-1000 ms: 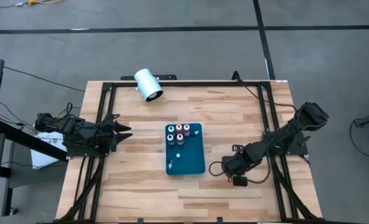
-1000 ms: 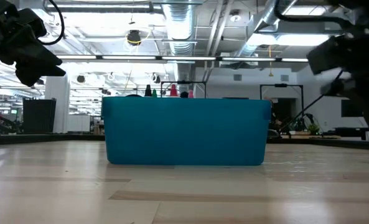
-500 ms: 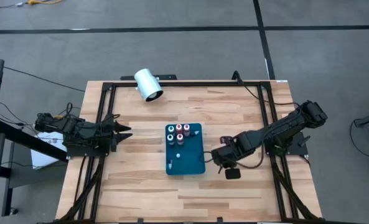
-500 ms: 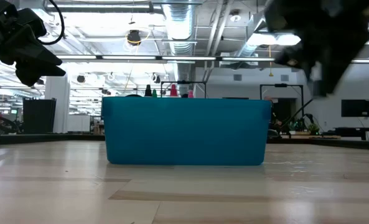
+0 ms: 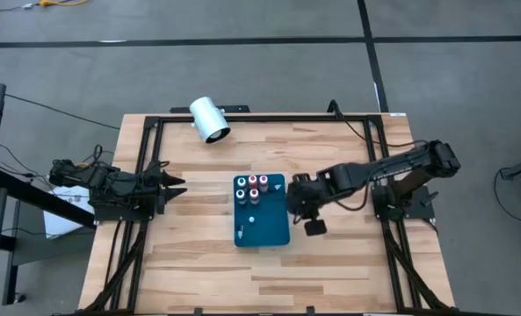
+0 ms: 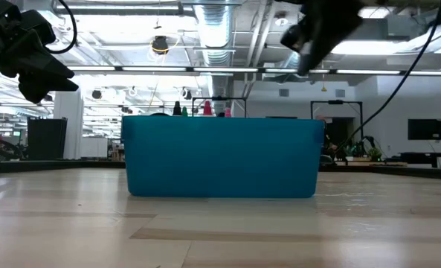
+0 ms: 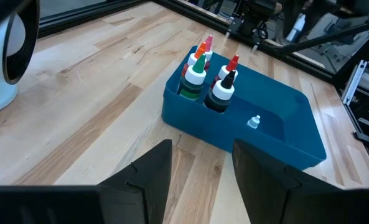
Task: Pick & Place food coloring
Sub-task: Put the small black food coloring bottle into the blue bin
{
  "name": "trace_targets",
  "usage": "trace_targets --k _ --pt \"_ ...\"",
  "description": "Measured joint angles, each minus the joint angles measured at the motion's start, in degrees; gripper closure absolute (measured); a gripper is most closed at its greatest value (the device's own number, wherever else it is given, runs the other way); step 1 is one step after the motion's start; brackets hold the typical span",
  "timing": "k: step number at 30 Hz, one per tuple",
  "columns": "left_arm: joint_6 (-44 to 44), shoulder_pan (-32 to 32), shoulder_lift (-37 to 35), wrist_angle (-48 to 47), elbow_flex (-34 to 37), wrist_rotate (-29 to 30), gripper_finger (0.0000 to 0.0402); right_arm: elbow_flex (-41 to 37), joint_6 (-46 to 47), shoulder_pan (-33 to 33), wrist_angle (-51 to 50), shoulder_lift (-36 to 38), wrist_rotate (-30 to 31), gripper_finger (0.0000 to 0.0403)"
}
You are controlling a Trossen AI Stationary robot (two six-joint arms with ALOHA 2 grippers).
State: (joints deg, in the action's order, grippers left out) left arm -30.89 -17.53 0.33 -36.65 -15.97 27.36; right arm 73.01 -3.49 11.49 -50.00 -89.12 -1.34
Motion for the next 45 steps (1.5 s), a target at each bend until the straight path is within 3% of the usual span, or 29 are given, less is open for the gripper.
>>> trace_targets --k 16,37,40,45 --pt "0.2 0.0 0.0 0.0 0.0 0.0 0.0242 3.1 -1.4 -4.0 5.4 -0.2 0.9 0.0333" --pt "0.2 0.0 0.0 -0.1 0.0 0.3 0.0242 3.7 8.1 -4.0 4.9 -0.3 1.9 0.0333" --pt "0.3 0.0 0.0 -0.1 0.0 0.4 0.0242 7.1 8.2 -4.0 4.0 -2.5 2.0 0.0333" --pt "0.3 0.0 0.0 -0.4 0.0 0.5 0.0242 19.1 6.4 -4.0 -6.7 -11.3 3.3 0.0333"
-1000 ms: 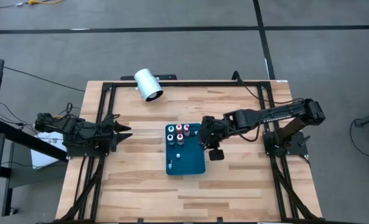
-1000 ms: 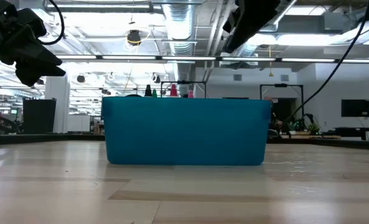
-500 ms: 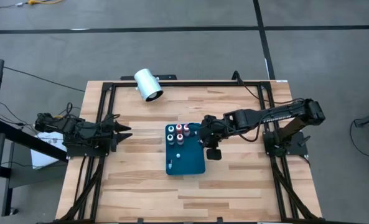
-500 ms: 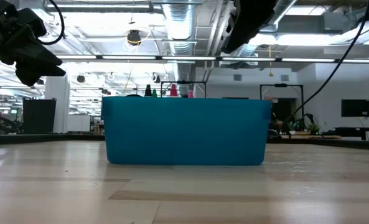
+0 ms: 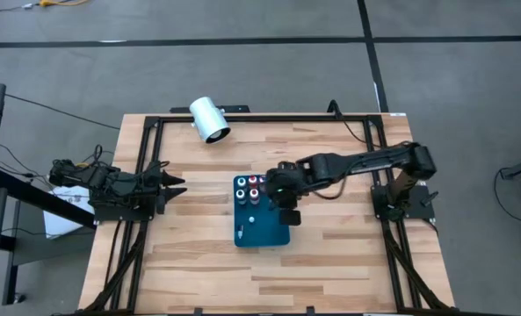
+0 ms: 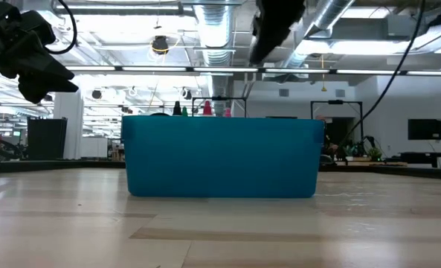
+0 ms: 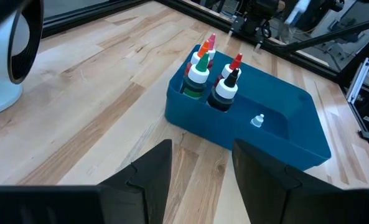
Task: Pick & Place food coloring
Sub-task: Put the small black food coloring bottle into the blue bin
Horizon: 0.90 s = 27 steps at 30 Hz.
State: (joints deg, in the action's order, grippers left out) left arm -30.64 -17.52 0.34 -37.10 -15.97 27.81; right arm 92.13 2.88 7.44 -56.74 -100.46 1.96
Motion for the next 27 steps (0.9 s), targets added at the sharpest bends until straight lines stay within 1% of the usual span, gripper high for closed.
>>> trace_targets --k 2,4,8,17,21,23,25,27 --pt "0.0 0.0 0.0 0.0 0.0 0.0 0.0242 4.2 -1.3 -0.1 -5.3 -3.8 -0.1 0.0333" --pt "0.0 0.0 0.0 -0.5 0.0 -0.1 0.0242 7.8 -2.7 -0.1 -6.0 -7.4 -0.2 0.0332" --pt "-0.2 0.0 0.0 -0.8 0.0 -0.1 0.0242 11.3 -4.5 -0.1 -6.4 -10.6 -1.1 0.0332" --pt "-0.4 0.0 0.0 -0.8 0.0 0.0 0.0242 11.5 -3.3 -2.2 -5.1 -11.5 -4.4 0.0332" --pt "-0.4 0.0 0.0 -0.8 0.0 0.1 0.0242 11.4 -2.9 -2.7 -4.2 -13.3 -6.0 0.0332" --pt "-0.4 0.0 0.0 -0.8 0.0 0.1 0.0242 11.6 -2.6 -2.7 -1.8 -14.9 -7.4 0.0332" --pt "-0.4 0.0 0.0 -0.7 0.0 0.1 0.0242 11.4 -2.4 -2.7 -2.8 -16.1 -9.2 0.0332" --pt "-0.4 0.0 0.1 -0.8 0.0 0.1 0.0242 11.6 -2.2 -2.7 0.2 -17.8 -10.8 0.0332"
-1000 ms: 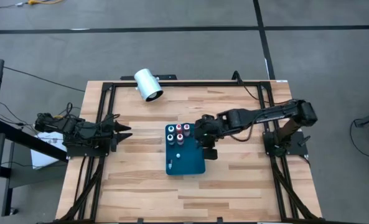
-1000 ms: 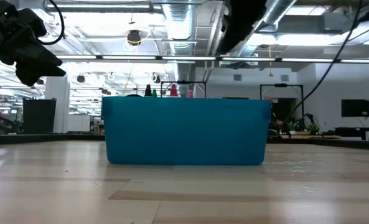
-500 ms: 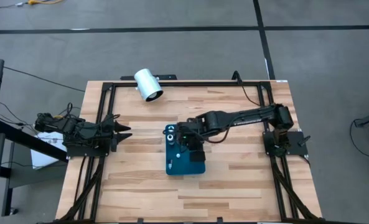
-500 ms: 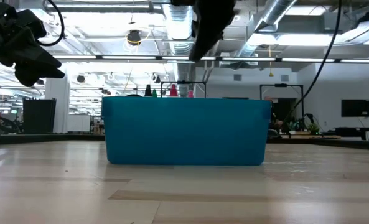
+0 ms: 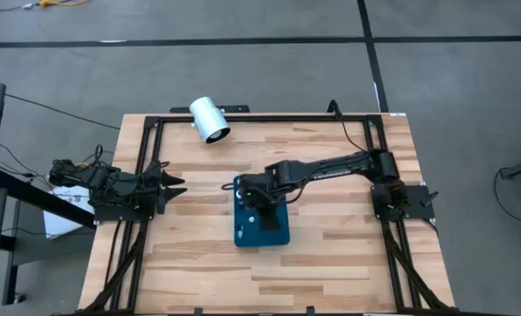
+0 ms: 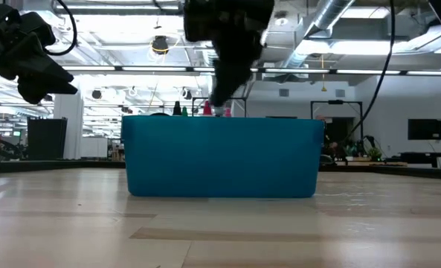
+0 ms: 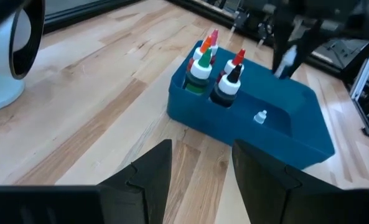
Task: Pick & Place food coloring
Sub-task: Put the small black food coloring bottle into the blue bin
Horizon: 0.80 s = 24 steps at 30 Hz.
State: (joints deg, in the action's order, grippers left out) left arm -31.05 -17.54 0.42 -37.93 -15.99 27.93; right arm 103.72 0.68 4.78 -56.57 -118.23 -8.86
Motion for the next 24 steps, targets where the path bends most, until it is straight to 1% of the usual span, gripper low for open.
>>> trace_targets --k 8,10,12,14,17,19,24 --pt "0.0 0.0 0.2 0.0 0.0 -0.3 0.0242 0.0 0.8 0.9 -0.5 -3.9 -0.2 0.0332" --pt "0.0 0.0 0.3 0.4 0.0 -0.5 0.0242 -0.2 0.9 1.4 -2.6 -4.8 0.0 0.0332" --pt "0.0 0.0 0.4 0.0 0.0 -0.6 0.0242 -0.1 0.8 2.1 -1.2 -5.9 0.3 0.0332" --pt "0.0 0.0 0.4 0.1 0.0 -0.6 0.0242 -1.1 0.9 3.2 -1.3 -6.0 1.6 0.0332" --pt "0.0 0.0 0.5 0.0 0.0 -0.7 0.0242 -4.6 2.1 4.3 4.0 -5.8 4.0 0.0332" --pt "0.0 0.0 0.4 0.1 0.0 -0.7 0.0242 -6.1 3.3 4.7 2.8 -5.8 5.1 0.0332" --pt "0.0 0.0 0.5 0.1 0.0 -0.7 0.0242 -8.1 3.9 5.0 5.3 -5.6 6.0 0.0332"
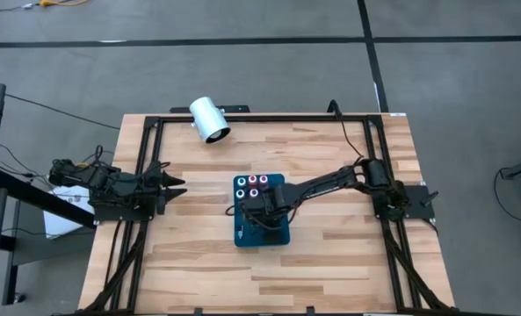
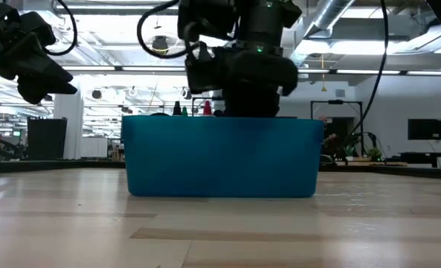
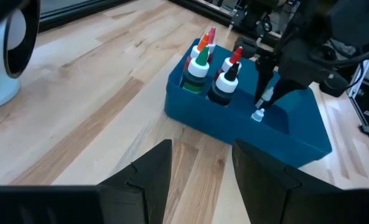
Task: Pick & Place food coloring
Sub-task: Put the small black food coloring bottle into the blue bin
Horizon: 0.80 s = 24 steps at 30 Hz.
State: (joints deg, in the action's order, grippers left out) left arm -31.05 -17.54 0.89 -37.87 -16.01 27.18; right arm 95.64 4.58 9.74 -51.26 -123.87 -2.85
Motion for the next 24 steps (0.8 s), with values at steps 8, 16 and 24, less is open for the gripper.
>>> trace_targets --k 8,16,24 --pt "0.0 0.0 0.0 0.0 0.0 -1.0 0.0242 -0.5 1.7 -0.5 3.4 0.0 0.1 0.0332" --pt "0.0 0.0 0.0 0.0 0.0 -1.0 0.0242 -0.6 2.5 -1.2 3.0 0.0 0.2 0.0332" --pt "0.0 0.0 0.0 -0.1 0.0 -1.0 0.0242 -0.6 2.5 -2.4 0.7 -0.2 0.6 0.0330"
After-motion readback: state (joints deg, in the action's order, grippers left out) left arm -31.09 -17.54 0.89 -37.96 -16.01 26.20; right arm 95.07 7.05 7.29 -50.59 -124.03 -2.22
